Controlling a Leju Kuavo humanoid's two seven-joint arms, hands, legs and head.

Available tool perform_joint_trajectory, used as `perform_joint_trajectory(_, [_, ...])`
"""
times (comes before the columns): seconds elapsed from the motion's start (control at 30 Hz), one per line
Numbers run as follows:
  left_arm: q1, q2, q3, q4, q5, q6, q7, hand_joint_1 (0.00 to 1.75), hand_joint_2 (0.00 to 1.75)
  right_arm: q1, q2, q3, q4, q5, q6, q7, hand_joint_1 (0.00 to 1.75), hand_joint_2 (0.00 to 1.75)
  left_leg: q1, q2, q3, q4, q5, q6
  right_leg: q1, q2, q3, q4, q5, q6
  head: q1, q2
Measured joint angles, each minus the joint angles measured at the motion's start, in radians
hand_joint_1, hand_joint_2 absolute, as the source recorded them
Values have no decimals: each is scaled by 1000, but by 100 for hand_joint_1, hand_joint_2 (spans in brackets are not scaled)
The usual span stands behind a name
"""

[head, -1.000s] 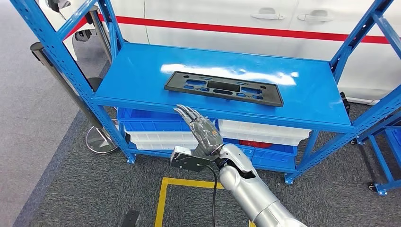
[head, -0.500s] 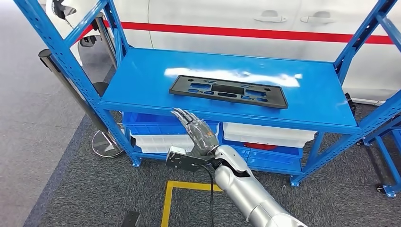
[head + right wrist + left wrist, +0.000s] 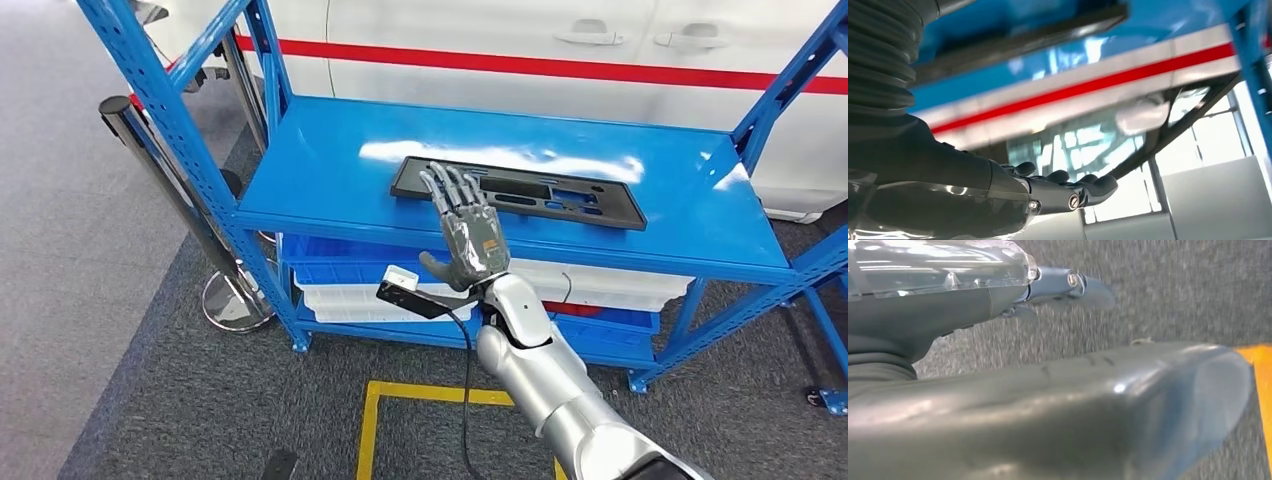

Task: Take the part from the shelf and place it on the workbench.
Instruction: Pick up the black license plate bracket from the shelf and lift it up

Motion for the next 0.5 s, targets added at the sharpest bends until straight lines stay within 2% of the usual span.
perform_joint_trajectory(0.07, [1, 2, 1, 0, -1, -1, 3, 0, 0, 8, -11, -98, -25, 103, -3, -12, 0, 175, 0, 1, 1, -4, 0, -4, -4, -4, 8, -18, 8, 6, 0, 0])
perform_joint_trajectory(0.13, [4, 3, 3, 0, -2, -1, 5, 0, 0, 15, -21, -211, -50, 160, -4, -43, 0, 175, -2, 3, -8, 22, -19, -14, -16, -8, 25, -44, 18, 17, 0, 0])
perform_joint_trajectory(0.17, [5, 5, 5, 0, -2, -1, 6, 0, 0, 18, -26, -265, -59, 172, -4, -60, 0, 175, 1, 4, -27, 64, -42, -20, -22, -11, 32, -54, 22, 23, 0, 0])
perform_joint_trajectory(0.23, [6, 6, 12, 1, -2, -2, 7, 0, 0, 31, -40, -365, -72, 176, -5, -91, 0, 175, 13, 7, -87, 189, -99, -37, -25, -14, 38, -58, 20, 28, 0, 0])
perform_joint_trajectory(0.27, [7, 7, 15, 1, -3, -2, 8, 0, 0, 42, -47, -406, -78, 172, -5, -104, 0, 175, 20, 8, -113, 239, -113, -45, -28, -15, 39, -57, 18, 31, 0, 0])
perform_joint_trajectory(0.3, [9, 8, 18, 1, -3, -3, 9, 0, 0, 53, -54, -444, -83, 166, -5, -116, 0, 175, 27, 10, -123, 256, -108, -53, -31, -15, 40, -54, 15, 36, 0, 0])
perform_joint_trajectory(0.33, [10, 9, 20, 1, -4, -3, 9, 0, 0, 62, -60, -475, -88, 158, -5, -126, 0, 175, 33, 11, -115, 235, -84, -61, -36, -14, 40, -50, 11, 42, 0, 0])
perform_joint_trajectory(0.4, [10, 10, 22, 1, -9, -6, 9, 0, 0, 76, -73, -529, -95, 143, -5, -143, 0, 175, 44, 13, -56, 112, -21, -76, -48, -12, 42, -35, -2, 59, 0, 0])
perform_joint_trajectory(0.43, [10, 10, 23, 1, -13, -8, 8, 0, 0, 80, -80, -548, -95, 138, -6, -149, 0, 175, 46, 13, -29, 57, -3, -76, -49, -10, 40, -25, -9, 68, 0, 0])
perform_joint_trajectory(0.47, [10, 10, 24, 1, -17, -10, 6, 0, 0, 84, -88, -560, -95, 132, -6, -151, 0, 175, 46, 12, -12, 22, 3, -70, -49, -9, 37, -18, -13, 75, 0, 0])
perform_joint_trajectory(0.5, [9, 10, 24, 1, -20, -11, 5, 0, 0, 89, -95, -567, -95, 126, -6, -152, 0, 175, 43, 11, -7, 12, -4, -60, -48, -8, 35, -14, -16, 81, 0, 0])
